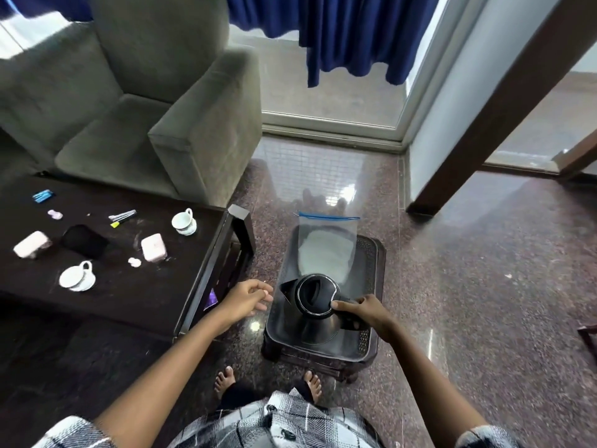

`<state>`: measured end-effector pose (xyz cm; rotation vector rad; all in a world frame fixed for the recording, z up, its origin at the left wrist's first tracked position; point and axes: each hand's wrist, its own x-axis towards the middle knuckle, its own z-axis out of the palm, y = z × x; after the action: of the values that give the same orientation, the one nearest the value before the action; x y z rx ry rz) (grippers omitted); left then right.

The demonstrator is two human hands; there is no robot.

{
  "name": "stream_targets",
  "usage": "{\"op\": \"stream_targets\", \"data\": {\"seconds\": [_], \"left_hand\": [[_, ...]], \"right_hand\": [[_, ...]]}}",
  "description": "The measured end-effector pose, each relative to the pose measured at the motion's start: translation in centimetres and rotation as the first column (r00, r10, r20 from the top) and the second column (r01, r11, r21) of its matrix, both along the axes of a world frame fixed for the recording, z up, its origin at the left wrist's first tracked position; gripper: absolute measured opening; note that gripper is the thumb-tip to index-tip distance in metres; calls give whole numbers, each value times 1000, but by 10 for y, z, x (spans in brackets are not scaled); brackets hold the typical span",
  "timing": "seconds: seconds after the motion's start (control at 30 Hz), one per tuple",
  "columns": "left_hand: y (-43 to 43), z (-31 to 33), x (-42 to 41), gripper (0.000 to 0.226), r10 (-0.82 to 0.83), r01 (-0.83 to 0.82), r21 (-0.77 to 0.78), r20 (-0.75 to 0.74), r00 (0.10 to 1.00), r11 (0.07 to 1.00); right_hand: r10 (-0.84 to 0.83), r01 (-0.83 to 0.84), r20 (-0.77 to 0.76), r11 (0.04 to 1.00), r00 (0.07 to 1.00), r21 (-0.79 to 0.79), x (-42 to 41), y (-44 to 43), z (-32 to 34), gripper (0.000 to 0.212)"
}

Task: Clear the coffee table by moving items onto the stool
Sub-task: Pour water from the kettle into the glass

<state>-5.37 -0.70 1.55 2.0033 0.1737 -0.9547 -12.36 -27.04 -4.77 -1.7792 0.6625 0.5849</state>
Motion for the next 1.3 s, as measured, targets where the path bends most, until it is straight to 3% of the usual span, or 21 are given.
{"op": "stream_targets", "data": {"seconds": [0.37, 0.63, 0.93, 1.07, 1.3], "left_hand": [[31, 9, -15, 22, 136, -135, -59, 15, 991, 989], [98, 24, -33, 21, 321, -310, -191, 30, 947, 931], [220, 42, -50, 22, 441, -390, -394, 44, 896, 832], [291, 52, -60, 22, 540, -454, -420, 110, 834, 786], [392, 55, -69, 26, 732, -630, -446, 92, 675, 636]], "right_hand": [[-93, 99, 95, 992, 991, -71, 3, 15, 21, 57], [79, -64, 188, 994, 979, -88, 7, 56, 84, 61], [158, -149, 216, 987, 964, -60, 11, 213, 140, 64], [182, -170, 271, 983, 945, -65, 14, 299, 143, 59], [263, -272, 344, 962, 901, -22, 36, 419, 140, 55]]}}
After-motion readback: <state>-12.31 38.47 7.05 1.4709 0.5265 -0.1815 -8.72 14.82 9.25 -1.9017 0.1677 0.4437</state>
